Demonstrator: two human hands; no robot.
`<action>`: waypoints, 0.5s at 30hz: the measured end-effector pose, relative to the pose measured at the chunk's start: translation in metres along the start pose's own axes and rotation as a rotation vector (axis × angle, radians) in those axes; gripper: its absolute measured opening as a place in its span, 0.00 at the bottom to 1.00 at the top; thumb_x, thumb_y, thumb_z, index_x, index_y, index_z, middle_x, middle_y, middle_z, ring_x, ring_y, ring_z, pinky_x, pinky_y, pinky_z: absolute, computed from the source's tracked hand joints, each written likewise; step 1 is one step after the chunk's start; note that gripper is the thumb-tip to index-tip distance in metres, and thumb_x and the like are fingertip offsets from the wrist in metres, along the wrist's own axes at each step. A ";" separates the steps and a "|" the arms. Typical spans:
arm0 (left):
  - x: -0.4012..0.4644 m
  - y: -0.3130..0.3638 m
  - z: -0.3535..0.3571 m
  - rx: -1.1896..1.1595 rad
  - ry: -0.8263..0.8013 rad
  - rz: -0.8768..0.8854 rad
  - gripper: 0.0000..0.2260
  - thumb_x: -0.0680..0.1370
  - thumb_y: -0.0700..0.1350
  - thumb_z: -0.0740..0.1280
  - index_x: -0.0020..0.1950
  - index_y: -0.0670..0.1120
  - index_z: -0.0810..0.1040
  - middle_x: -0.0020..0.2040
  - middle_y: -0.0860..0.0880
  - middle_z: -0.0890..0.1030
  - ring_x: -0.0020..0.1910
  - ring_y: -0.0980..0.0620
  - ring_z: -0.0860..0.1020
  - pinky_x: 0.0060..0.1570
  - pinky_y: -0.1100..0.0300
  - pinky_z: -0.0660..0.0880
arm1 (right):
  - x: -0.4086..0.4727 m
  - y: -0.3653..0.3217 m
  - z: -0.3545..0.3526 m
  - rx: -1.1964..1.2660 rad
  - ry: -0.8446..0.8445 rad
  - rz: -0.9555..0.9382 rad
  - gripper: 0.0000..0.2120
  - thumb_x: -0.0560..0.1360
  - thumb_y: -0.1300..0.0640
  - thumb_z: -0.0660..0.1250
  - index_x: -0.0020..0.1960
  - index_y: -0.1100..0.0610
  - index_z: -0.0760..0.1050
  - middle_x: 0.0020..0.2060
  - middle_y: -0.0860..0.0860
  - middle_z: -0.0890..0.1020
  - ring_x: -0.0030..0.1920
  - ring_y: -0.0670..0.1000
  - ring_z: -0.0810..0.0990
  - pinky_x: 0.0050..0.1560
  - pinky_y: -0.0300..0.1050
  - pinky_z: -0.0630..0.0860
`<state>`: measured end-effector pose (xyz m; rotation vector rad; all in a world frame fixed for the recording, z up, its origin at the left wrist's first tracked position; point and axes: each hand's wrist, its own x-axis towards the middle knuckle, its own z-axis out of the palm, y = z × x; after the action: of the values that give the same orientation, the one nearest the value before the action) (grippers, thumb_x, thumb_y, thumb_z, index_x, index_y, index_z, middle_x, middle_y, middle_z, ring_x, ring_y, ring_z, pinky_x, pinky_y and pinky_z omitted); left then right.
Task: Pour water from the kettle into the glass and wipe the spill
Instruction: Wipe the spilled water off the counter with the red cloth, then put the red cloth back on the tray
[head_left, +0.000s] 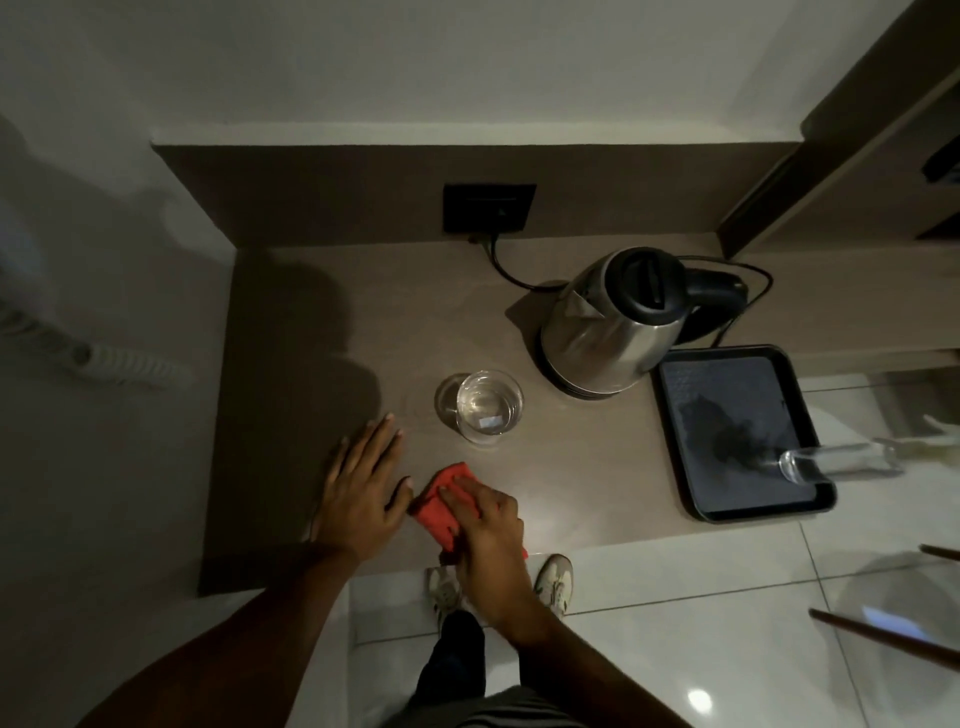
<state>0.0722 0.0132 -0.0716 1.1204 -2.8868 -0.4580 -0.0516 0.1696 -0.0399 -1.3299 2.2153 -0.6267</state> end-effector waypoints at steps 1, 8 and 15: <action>0.000 0.000 0.000 -0.003 -0.002 -0.001 0.28 0.77 0.57 0.56 0.75 0.47 0.65 0.78 0.47 0.62 0.77 0.48 0.59 0.74 0.44 0.57 | 0.000 0.006 -0.008 0.095 0.031 -0.026 0.29 0.70 0.56 0.75 0.69 0.51 0.72 0.67 0.48 0.73 0.61 0.56 0.71 0.58 0.56 0.74; 0.001 -0.001 -0.001 0.013 -0.043 -0.020 0.30 0.79 0.63 0.52 0.76 0.48 0.63 0.79 0.48 0.60 0.78 0.49 0.56 0.74 0.47 0.55 | -0.003 0.088 -0.121 0.224 0.380 0.100 0.29 0.80 0.42 0.51 0.59 0.62 0.79 0.60 0.60 0.79 0.61 0.59 0.76 0.62 0.59 0.71; 0.000 0.004 -0.005 0.024 -0.046 -0.031 0.31 0.78 0.63 0.53 0.76 0.48 0.62 0.79 0.49 0.59 0.78 0.50 0.55 0.74 0.45 0.56 | 0.026 0.190 -0.190 -0.169 0.515 0.362 0.20 0.78 0.57 0.60 0.68 0.63 0.72 0.68 0.65 0.72 0.65 0.69 0.69 0.65 0.68 0.66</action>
<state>0.0696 0.0148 -0.0659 1.1757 -2.9254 -0.4571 -0.3062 0.2532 -0.0102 -0.8624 2.8886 -0.7128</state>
